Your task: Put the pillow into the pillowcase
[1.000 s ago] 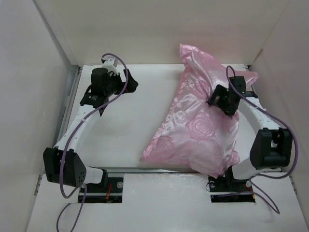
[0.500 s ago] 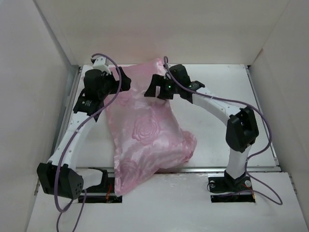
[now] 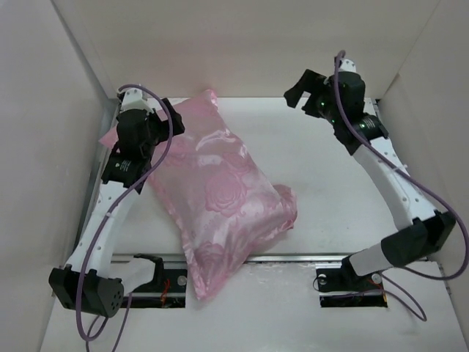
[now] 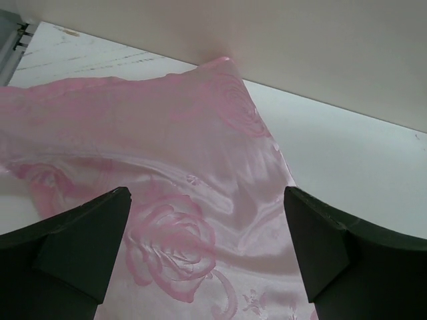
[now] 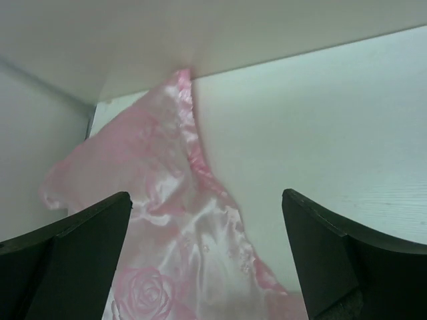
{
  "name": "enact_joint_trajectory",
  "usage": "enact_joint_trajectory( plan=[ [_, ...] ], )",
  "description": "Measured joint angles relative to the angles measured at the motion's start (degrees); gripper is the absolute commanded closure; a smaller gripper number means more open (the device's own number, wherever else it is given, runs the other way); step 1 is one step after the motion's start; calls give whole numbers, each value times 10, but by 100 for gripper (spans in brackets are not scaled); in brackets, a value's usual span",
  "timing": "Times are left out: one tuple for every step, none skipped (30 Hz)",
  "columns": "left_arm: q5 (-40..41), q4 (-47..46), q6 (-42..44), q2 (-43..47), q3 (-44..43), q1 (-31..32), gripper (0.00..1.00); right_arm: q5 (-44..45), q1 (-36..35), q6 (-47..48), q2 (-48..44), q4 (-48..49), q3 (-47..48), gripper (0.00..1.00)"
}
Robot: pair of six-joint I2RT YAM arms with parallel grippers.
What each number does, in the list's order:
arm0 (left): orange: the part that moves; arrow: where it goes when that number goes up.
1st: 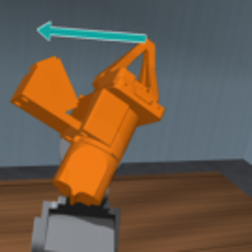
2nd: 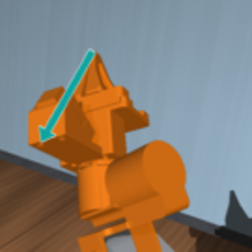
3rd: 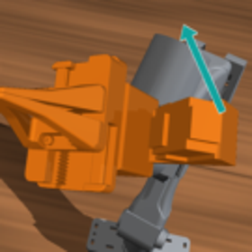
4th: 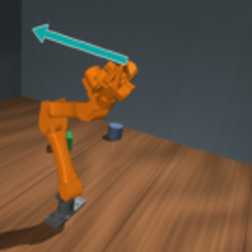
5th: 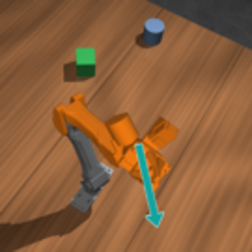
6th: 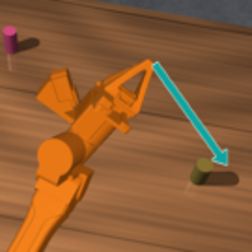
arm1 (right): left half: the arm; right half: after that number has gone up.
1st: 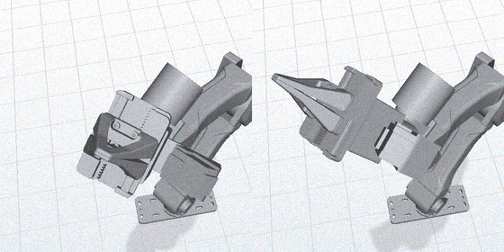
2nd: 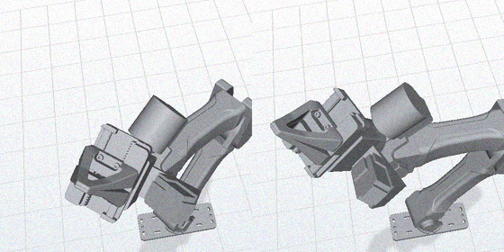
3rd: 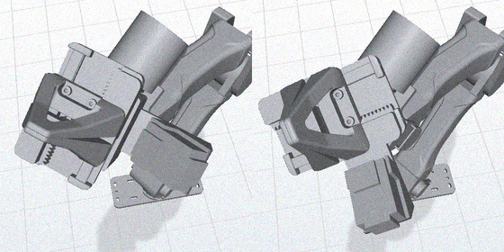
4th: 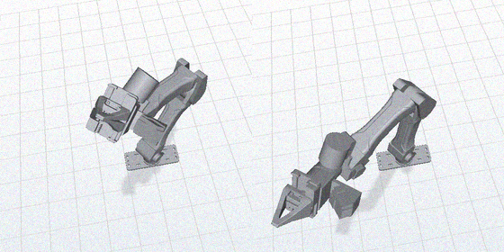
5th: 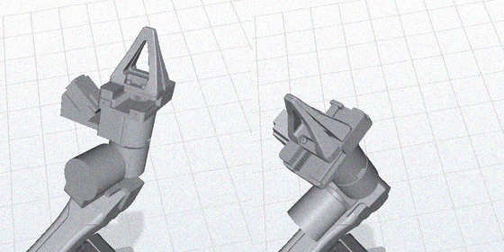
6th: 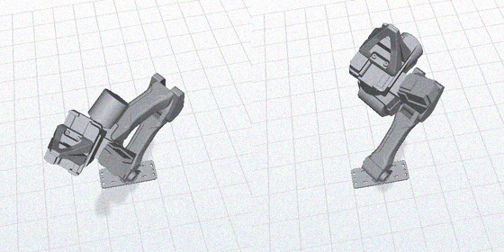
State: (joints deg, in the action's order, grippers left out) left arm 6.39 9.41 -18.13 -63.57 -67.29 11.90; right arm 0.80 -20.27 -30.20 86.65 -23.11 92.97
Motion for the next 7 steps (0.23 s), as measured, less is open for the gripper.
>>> enact_joint_trajectory(
  plan=[
    [8, 3, 0, 2, -1, 0, 0, 22, 1, 3, -20, -1, -8, 0],
    [16, 6, 0, 6, -2, 0, 0, 43, 1, 7, -39, -1, -18, 0],
    [24, 8, -1, 9, -2, 0, 0, 63, 0, 10, -56, -3, -28, 0],
    [30, 8, -2, 14, -2, -1, 0, 80, -1, 13, -67, -5, -35, 0],
    [36, 8, -3, 18, -2, -2, 0, 94, -1, 15, -74, -6, -40, 0],
    [41, 8, -4, 22, -2, -4, 0, 108, -1, 17, -77, -9, -45, 0],
    [45, 8, -4, 25, -2, -5, 0, 118, -1, 18, -79, -10, -50, 0]
  ],
)
